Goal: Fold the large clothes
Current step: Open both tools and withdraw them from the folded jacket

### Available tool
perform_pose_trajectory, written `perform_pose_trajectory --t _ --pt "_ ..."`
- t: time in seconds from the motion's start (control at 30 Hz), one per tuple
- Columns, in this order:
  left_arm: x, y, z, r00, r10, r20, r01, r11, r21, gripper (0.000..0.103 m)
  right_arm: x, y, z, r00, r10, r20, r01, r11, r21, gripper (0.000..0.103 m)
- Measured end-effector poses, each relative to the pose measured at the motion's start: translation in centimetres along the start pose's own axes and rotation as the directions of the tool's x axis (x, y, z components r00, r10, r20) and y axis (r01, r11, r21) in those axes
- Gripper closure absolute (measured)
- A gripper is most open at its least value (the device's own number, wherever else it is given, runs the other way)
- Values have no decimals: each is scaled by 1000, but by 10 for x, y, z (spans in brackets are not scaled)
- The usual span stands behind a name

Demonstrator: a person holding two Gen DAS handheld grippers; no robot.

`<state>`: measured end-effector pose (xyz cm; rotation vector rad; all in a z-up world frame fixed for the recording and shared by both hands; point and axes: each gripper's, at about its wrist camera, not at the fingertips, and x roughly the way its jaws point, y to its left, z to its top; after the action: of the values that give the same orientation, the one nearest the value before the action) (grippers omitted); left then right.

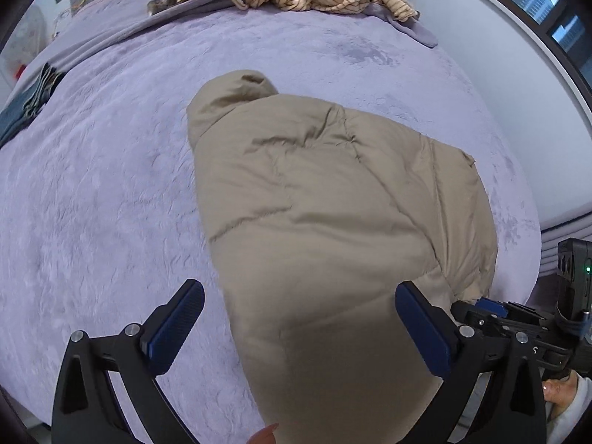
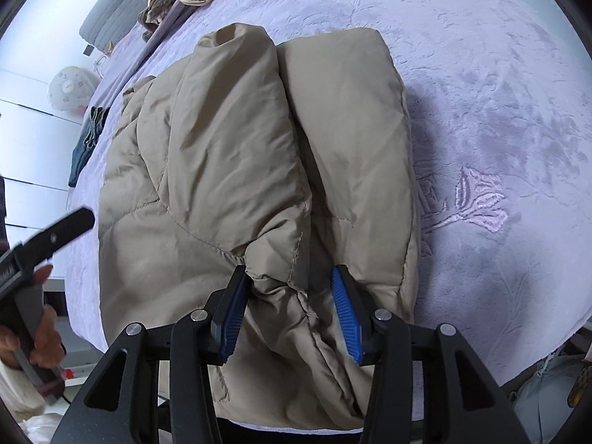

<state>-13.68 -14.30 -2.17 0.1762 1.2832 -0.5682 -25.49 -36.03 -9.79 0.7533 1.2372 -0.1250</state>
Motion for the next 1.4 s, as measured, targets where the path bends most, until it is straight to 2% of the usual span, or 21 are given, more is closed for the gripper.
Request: perform_pose_trajectory --t 0.07,0.13,0.23,0.5,0.63,1.07,1.1,1.13,1.17,1.4 --pt "-3 8 -10 1000 10 -5 -11 999 -49 0 -1 3 3 1000 7 -12 -7 1000 -10 49" --pt "-6 15 -16 999 34 -10 -35 996 -78 0 -5 7 6 1000 15 -19 -15 1000 -19 36" --pt "-9 23 -24 998 65 -19 -66 993 -96 0 -13 15 7 999 32 -10 -33 999 -28 24" --pt "-10 39 -36 999 34 -31 -37 992 -118 0 -36 26 0 998 10 59 -9 1000 -27 16" --pt "-13 43 -43 999 21 -33 -24 993 -114 0 -45 31 -6 996 -16 90 19 999 -39 15" --pt "-26 52 -59 1000 8 -13 -8 999 -46 0 -60 38 -44 980 -34 198 29 999 27 15" --pt "-27 54 -60 1000 6 -12 -6 999 -44 0 -60 38 -46 978 -33 206 27 999 33 12" --pt "-28 55 -61 1000 6 -10 -6 999 -43 0 -61 39 -47 976 -35 213 28 999 40 0" --pt "-28 56 -62 1000 6 -9 -6 999 -44 0 -61 39 -48 975 -37 220 29 999 42 0" --pt "-23 63 -58 1000 5 -22 -7 997 -77 0 -60 42 -36 981 -47 189 42 999 28 0"
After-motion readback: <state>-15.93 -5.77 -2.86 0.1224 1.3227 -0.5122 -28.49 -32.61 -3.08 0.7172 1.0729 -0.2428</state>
